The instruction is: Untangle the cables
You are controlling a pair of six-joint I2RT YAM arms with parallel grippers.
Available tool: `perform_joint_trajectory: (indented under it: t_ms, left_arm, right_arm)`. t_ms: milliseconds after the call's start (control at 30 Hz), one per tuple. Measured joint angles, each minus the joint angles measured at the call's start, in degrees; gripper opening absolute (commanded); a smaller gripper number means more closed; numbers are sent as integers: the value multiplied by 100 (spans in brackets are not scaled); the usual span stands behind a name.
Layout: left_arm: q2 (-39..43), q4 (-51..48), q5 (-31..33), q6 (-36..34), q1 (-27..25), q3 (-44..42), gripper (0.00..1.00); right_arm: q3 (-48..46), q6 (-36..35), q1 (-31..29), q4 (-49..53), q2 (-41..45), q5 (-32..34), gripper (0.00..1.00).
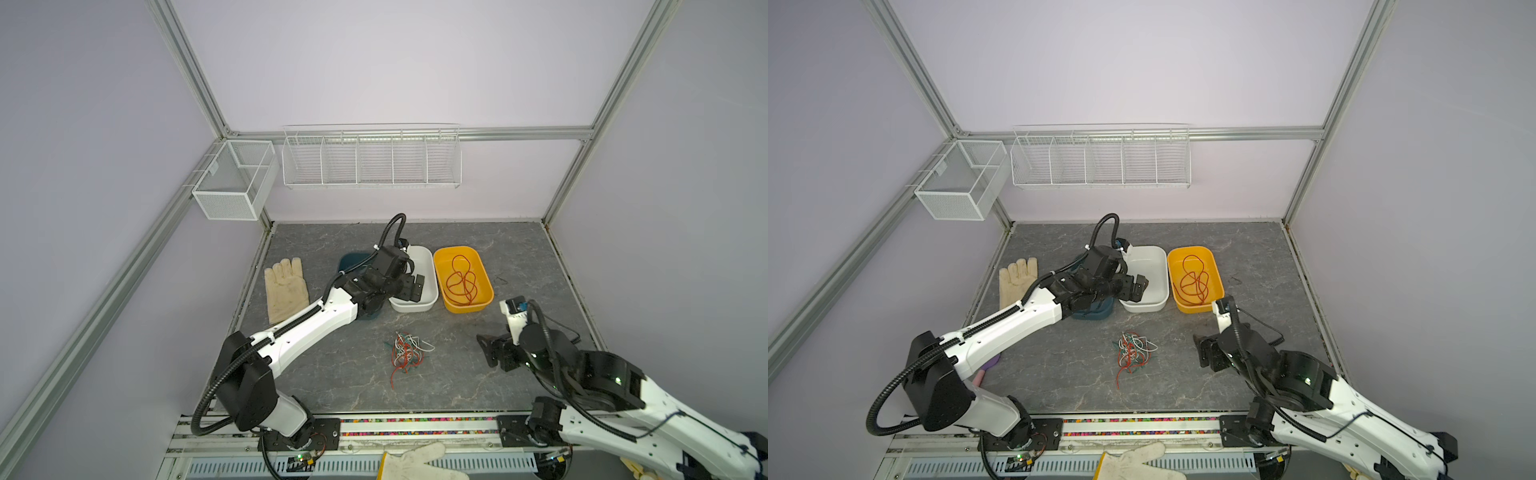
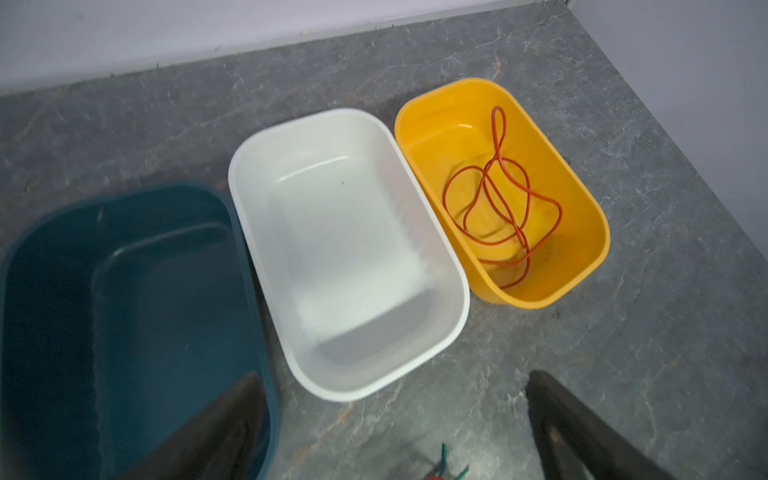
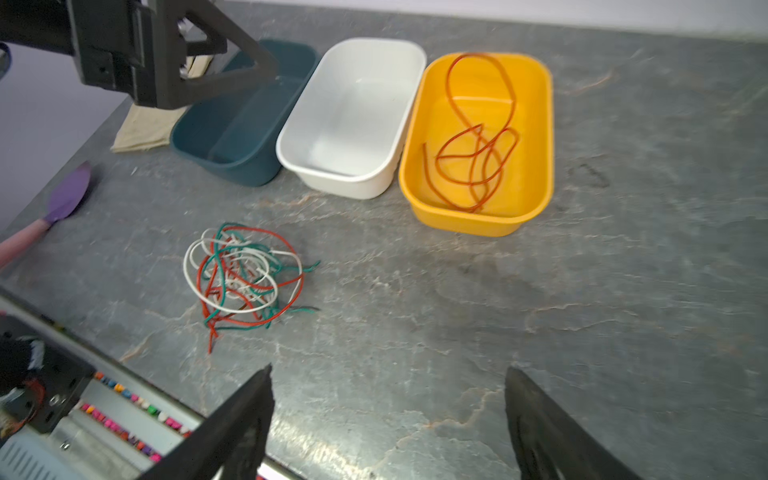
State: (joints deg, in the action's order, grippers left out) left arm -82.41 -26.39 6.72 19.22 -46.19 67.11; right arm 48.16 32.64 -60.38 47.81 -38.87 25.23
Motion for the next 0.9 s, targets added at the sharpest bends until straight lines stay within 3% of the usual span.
perform_joint_trajectory:
  t_ms: [233,500,900]
  left_arm:
    - [1897,225,-210,979,-74,-2026,87]
    - [2597,422,-295,1858,-789,-2973,80]
    - [2708,1088,-313,2754,-1558,-3718,72]
  right_arm:
    - [-546,474,-15,-1397,-831,-1370,99]
    - [-861,887,-131,-2699,-1519,-2129,59]
    - [-870,964,-280,-3615,-2487,-2186,50]
